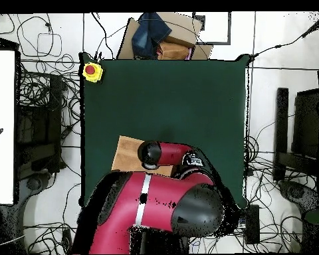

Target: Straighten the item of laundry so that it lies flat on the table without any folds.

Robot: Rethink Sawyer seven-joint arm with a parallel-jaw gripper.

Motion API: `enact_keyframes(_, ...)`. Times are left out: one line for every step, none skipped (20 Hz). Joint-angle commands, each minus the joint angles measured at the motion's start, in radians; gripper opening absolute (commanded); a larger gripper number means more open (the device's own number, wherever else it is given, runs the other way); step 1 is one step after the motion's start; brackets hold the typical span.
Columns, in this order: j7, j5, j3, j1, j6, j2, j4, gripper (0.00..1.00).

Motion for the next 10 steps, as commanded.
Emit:
enact_keyframes(0.182,0.034,-0.009,0.016,-0.160,0.201,-0.147,1.00)
enact_keyframes(0.193,0.031,-0.021,0.022,-0.186,0.202,-0.140,1.00)
enact_keyframes(0.202,0.028,-0.032,0.030,-0.198,0.197,-0.126,1.00)
enact_keyframes(0.205,0.022,-0.042,0.034,-0.210,0.192,-0.114,1.00)
enact_keyframes(0.213,0.020,-0.055,0.043,-0.218,0.186,-0.098,1.00)
enact_keyframes(0.221,0.019,-0.062,0.051,-0.224,0.179,-0.082,1.00)
enact_keyframes(0.222,0.016,-0.068,0.052,-0.232,0.178,-0.072,1.00)
enact_keyframes(0.226,0.017,-0.073,0.058,-0.237,0.177,-0.064,1.00)
enact_keyframes(0.230,0.020,-0.080,0.061,-0.246,0.186,-0.066,1.00)
enact_keyframes(0.234,0.022,-0.087,0.064,-0.256,0.196,-0.068,1.00)
